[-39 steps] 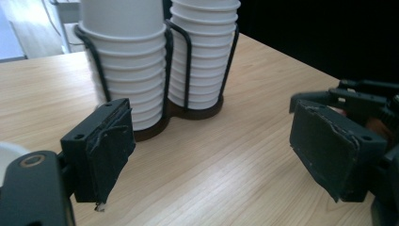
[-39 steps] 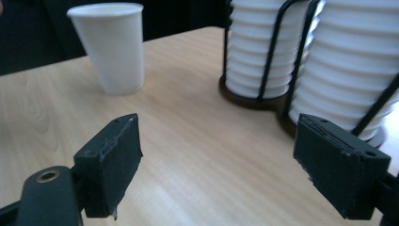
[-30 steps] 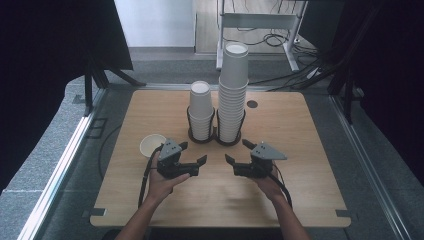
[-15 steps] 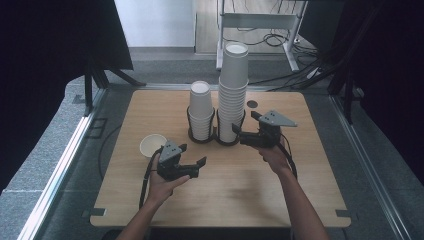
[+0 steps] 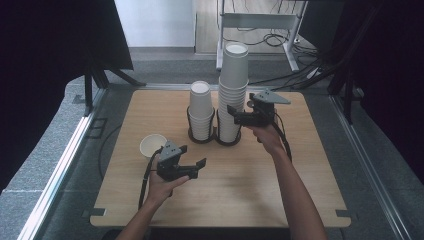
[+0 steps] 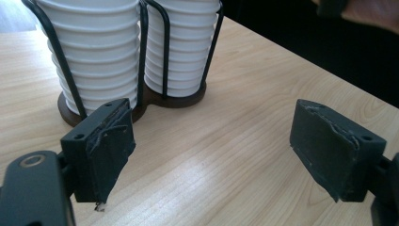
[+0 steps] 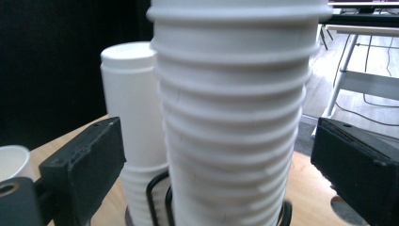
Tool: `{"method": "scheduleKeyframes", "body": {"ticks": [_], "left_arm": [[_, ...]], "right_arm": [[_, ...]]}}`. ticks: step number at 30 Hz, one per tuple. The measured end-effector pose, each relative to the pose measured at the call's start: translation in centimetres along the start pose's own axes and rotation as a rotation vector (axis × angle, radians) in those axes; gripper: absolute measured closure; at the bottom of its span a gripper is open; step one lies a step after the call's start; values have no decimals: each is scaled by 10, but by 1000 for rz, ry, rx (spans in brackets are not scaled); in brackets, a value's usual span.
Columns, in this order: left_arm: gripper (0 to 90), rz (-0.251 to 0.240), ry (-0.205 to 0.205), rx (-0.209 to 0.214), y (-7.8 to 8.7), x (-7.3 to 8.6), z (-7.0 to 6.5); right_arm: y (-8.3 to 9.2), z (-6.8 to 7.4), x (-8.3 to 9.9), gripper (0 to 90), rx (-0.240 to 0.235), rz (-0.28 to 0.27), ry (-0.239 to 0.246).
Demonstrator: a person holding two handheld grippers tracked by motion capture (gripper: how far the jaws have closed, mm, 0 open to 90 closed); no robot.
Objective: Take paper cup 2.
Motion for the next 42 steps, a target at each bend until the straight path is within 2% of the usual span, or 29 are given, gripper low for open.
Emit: {"method": "scheduleKeyframes", "body": {"ticks": [9, 16, 22, 27, 36, 38, 40, 41, 42], "left_arm": [[145, 14, 0, 22, -2, 2, -1], [146, 18, 4, 28, -3, 4, -1], [146, 23, 3, 31, -5, 5, -2], [146, 6, 3, 35, -3, 2, -2], [144, -44, 30, 68, 1, -25, 3], [143, -64, 23, 72, 3, -41, 5], [143, -67, 23, 75, 4, -46, 5], [141, -85, 40, 85, 5, -58, 7], [140, -85, 40, 85, 5, -58, 7]], "right_arm": [[-22, -6, -22, 8, 4, 5, -27], [-34, -7, -27, 10, -4, 8, -45], [-38, -7, -29, 26, -2, 4, -57], [-38, -6, -28, 31, 3, 1, -53], [-36, -3, -26, 32, 1, -10, -41], [-36, -4, -26, 33, 1, -20, -40], [-36, -4, -26, 33, 1, -19, -40], [-36, -3, -26, 33, 1, -19, -39], [-36, -3, -26, 33, 1, -19, -39]]}}
Point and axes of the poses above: each handheld gripper's, and its own axes: y roughly backward along the jaws, x roughly out of its underside, z roughly to its left, the point moved 4 cm from there along -y, roughly forward along the jaws, and after that the axes turned 3 degrees about -z, right-handed, at the moved point
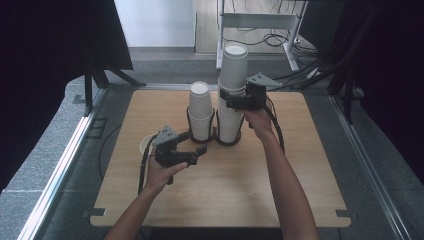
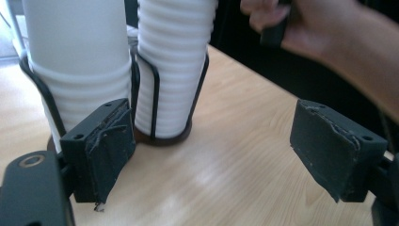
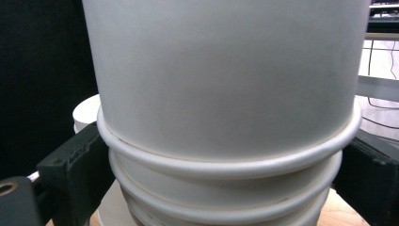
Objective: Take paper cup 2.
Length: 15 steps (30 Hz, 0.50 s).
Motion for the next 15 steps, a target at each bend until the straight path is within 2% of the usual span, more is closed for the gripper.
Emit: {"method": "scheduleKeyframes", "body": {"ticks": [2, 3, 5, 9, 10, 11, 14, 15], "left_arm": [[139, -6, 10, 4, -1, -11, 1], [139, -14, 18, 16, -2, -22, 0], [139, -19, 18, 22, -2, -27, -2], [131, -39, -11, 31, -4, -49, -10], [131, -52, -16, 31, -7, -60, -14], [130, -52, -16, 31, -7, -60, -14], [129, -54, -39, 21, -15, -75, -19], [119, -48, -48, 13, -23, -85, -21]], "right_arm": [[0, 0, 0, 33, 0, 1, 2], [0, 0, 0, 33, 0, 0, -1], [0, 0, 0, 33, 0, -1, -1], [1, 1, 1, 34, 2, -4, 1], [1, 1, 1, 33, 2, -3, 2], [1, 1, 1, 33, 3, -3, 2], [1, 1, 1, 33, 3, -5, 2], [1, 1, 1, 33, 3, -7, 2]]}}
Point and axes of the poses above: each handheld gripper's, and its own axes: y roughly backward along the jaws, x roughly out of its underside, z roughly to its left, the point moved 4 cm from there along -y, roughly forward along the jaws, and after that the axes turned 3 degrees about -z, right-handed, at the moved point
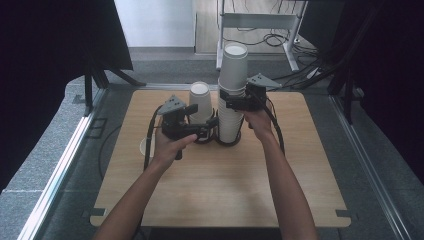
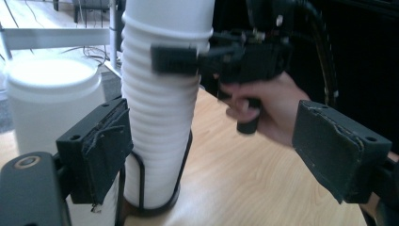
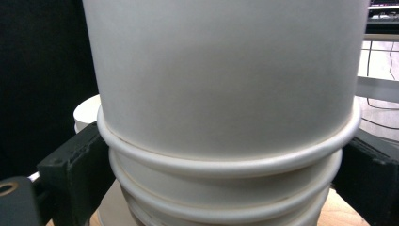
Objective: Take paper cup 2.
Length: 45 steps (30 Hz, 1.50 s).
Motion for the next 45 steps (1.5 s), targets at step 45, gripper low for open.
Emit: {"method": "scheduleKeyframes", "body": {"ticks": [45], "left_arm": [[33, 54, -67, -107, -90, -55, 36]], "right_arm": [[3, 2, -1, 34, -9, 21, 6]]}}
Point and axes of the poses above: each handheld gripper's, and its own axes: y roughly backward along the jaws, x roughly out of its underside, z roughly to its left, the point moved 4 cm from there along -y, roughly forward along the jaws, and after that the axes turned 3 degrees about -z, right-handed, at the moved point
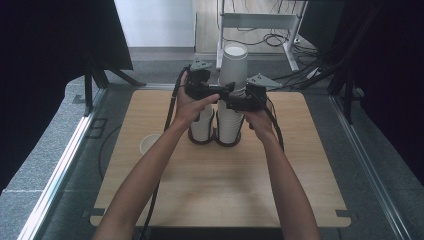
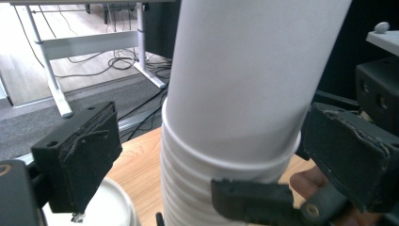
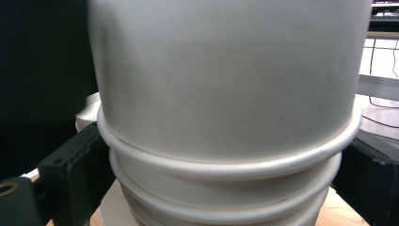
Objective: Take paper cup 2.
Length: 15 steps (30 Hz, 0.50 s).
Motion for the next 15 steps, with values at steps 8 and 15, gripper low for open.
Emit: {"method": "scheduleKeyframes", "body": {"ticks": [8, 15], "left_arm": [[9, -11, 3, 37, -19, -6, -3], [7, 20, 9, 40, -38, -6, -4]], "right_arm": [[-1, -1, -1, 33, -1, -2, 7], [0, 0, -1, 33, -1, 8, -1]]}}
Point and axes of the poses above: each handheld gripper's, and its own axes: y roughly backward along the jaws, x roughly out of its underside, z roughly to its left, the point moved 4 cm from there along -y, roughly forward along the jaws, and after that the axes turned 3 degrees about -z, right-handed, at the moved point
